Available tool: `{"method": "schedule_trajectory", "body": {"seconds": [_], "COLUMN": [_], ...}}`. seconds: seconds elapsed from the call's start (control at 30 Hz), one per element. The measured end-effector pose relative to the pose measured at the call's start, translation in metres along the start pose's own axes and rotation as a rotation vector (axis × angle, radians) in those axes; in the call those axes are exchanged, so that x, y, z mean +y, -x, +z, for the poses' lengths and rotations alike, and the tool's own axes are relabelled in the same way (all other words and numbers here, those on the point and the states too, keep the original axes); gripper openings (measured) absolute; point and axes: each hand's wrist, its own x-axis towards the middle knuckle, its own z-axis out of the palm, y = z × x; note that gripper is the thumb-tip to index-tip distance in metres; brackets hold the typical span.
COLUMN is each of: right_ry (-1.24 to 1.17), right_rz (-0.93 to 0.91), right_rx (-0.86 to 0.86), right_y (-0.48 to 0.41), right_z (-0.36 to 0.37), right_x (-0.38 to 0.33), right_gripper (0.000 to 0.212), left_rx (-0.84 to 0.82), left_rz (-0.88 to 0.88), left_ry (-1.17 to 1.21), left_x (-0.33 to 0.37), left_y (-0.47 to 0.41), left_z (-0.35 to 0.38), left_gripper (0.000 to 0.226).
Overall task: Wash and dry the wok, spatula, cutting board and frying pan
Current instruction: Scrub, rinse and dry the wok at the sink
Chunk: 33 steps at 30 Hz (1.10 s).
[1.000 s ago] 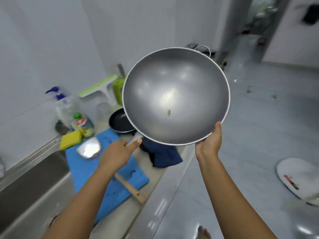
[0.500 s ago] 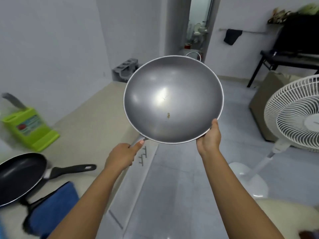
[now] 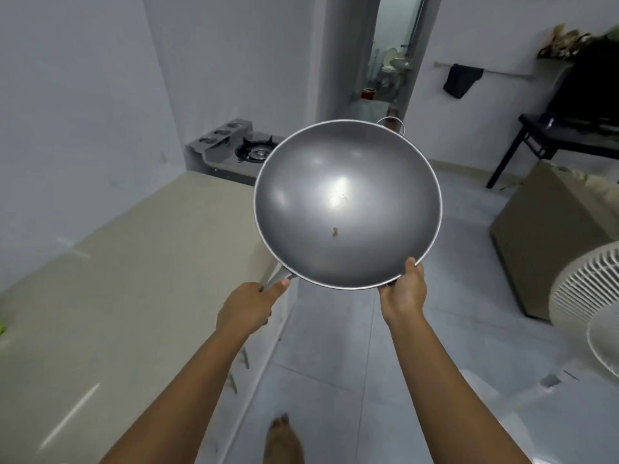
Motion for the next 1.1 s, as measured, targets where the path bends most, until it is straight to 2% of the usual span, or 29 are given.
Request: {"method": "schedule_trajectory", "body": {"seconds": [0.23, 0.53, 0.97, 1.1], "right_ry": [0.045, 0.117, 0.295, 0.363], "right_rz": [0.003, 0.071, 0.224, 0.289], "right_rx": [0.027, -0.017, -0.284, -0.390], "right_y": [-0.146, -0.313, -0.609, -0.672], "right_z": [0.092, 0.183, 0.341, 0.394], "right_x": [0.003, 0.012, 0.022, 0.043], "right_gripper": [0.028, 0.028, 0.031, 0.031], "left_rx": [-0.043, -0.029, 0.158, 0.194], "left_rz": [0.021, -0.072, -0.281, -0.368], "left_ry": [-0.020, 0.060, 0.236, 0.167], "left_x": [0.062, 0.114, 0.220, 0.231], "left_y": [-0.163, -0.318, -0.538, -0.594], "left_z": [0.004, 0.024, 0.089, 0.096], "left_gripper": [0.067, 0.075, 0.063, 0.062]}}
